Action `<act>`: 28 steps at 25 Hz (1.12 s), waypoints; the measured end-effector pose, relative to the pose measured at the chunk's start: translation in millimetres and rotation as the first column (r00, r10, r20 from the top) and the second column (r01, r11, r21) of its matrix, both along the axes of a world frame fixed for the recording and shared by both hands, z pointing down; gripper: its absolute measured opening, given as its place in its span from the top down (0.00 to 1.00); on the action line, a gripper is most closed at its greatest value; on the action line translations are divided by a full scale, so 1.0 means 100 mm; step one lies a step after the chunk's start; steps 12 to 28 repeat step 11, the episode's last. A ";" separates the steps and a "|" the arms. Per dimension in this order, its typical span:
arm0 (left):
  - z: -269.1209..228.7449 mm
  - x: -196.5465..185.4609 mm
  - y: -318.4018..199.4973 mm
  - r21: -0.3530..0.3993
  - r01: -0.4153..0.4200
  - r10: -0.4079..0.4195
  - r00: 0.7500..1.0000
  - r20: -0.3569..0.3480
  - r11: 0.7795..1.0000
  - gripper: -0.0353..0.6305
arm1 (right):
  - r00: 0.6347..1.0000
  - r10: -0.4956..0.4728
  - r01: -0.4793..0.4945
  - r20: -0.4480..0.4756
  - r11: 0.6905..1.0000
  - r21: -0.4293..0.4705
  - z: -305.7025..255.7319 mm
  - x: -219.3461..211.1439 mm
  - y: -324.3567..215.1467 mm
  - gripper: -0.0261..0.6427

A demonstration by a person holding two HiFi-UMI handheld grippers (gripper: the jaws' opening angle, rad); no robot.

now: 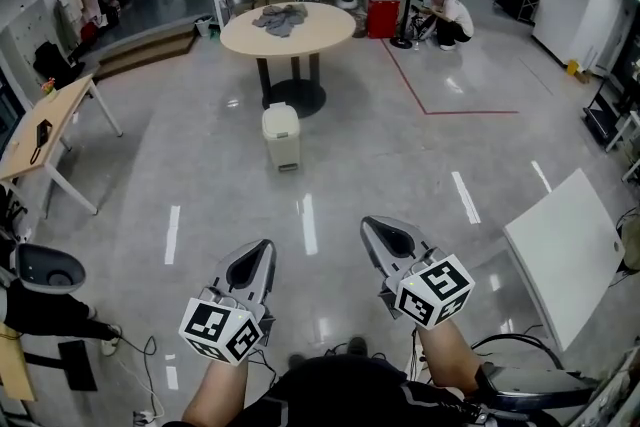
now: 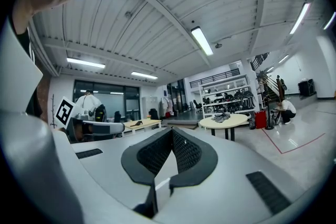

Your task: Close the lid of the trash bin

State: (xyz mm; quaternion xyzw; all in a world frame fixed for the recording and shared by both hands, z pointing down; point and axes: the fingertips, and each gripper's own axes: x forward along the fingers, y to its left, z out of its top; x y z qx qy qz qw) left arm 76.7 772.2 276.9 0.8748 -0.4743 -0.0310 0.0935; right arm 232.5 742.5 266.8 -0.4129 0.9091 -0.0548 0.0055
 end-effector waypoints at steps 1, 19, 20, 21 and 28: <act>0.00 0.00 0.00 0.000 0.001 -0.001 1.000 0.000 1.000 0.95 | 1.000 0.001 -0.001 -0.001 1.000 0.002 -0.01 0.00 -0.01 0.95; 0.06 0.01 0.01 0.004 -0.009 0.009 1.000 0.005 1.000 0.95 | 1.000 0.006 -0.006 -0.001 1.000 0.006 0.04 0.00 -0.01 0.95; 0.06 0.01 0.01 0.004 -0.009 0.009 1.000 0.005 1.000 0.95 | 1.000 0.006 -0.006 -0.001 1.000 0.006 0.04 0.00 -0.01 0.95; 0.06 0.01 0.01 0.004 -0.009 0.009 1.000 0.005 1.000 0.95 | 1.000 0.006 -0.006 -0.001 1.000 0.006 0.04 0.00 -0.01 0.95; 0.06 0.01 0.01 0.004 -0.009 0.009 1.000 0.005 1.000 0.95 | 1.000 0.006 -0.006 -0.001 1.000 0.006 0.04 0.00 -0.01 0.95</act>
